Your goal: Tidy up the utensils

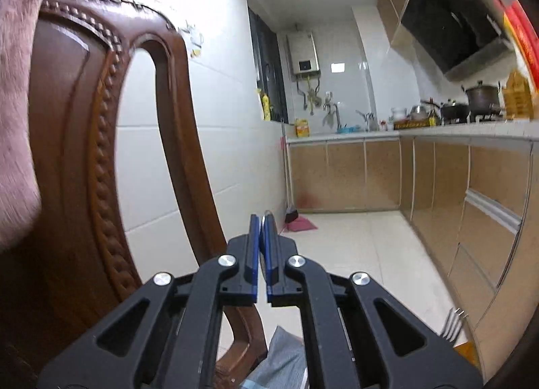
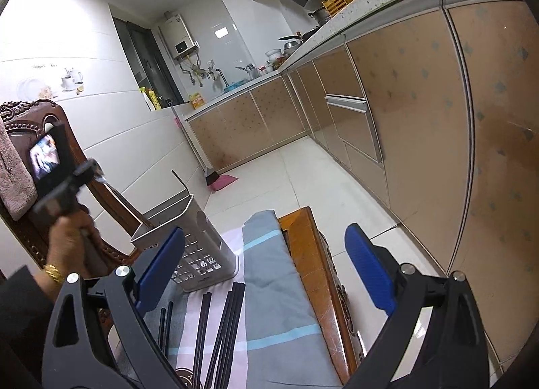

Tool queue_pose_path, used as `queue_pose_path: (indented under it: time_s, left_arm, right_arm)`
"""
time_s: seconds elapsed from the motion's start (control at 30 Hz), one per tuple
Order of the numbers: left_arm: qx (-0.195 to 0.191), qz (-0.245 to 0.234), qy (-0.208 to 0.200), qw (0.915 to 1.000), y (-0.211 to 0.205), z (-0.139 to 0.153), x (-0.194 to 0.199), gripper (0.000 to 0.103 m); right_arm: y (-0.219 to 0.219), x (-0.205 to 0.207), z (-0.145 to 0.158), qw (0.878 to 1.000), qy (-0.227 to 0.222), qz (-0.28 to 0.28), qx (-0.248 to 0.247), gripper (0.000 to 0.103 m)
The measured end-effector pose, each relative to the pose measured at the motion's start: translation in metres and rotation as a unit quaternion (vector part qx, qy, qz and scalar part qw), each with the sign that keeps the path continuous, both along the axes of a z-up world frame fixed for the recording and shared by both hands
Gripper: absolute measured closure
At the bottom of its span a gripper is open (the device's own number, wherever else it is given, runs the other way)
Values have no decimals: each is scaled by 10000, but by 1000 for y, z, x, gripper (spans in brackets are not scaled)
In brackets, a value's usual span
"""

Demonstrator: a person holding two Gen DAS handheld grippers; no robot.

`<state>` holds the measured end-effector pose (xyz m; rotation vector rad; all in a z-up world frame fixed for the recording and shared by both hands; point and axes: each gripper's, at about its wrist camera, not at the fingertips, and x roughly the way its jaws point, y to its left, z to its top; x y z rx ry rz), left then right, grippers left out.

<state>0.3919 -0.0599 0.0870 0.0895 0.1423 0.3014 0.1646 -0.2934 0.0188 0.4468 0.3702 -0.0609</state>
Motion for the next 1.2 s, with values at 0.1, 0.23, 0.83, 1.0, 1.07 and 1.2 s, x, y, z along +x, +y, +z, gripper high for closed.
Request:
queue_pose_path:
  time_s: [0.1, 0.23, 0.83, 1.0, 1.07, 1.2]
  left_arm:
    - [25, 18, 201, 9998, -5, -27, 9, 100]
    - [28, -107, 472, 9988, -13, -55, 15, 100]
    - [248, -1323, 911, 9867, -12, -69, -51, 37]
    - [-289, -1891, 1055, 9758, 21, -61, -132, 21]
    - [-434, -2074, 1089, 9712, 31, -61, -165, 13]
    - [-698, -2145, 1287, 9657, 54, -77, -220, 7]
  right_arm:
    - [-2, 2, -2, 10000, 53, 38, 6, 10]
    - [-2, 4, -1, 9999, 83, 74, -9, 10]
    - [20, 13, -7, 9982, 345, 432, -215, 10]
    - [53, 19, -18, 9918, 710, 881, -595, 10]
    - [67, 19, -23, 9882, 840, 1036, -754, 10]
    - [99, 18, -40, 9767, 1142, 1473, -1060, 28]
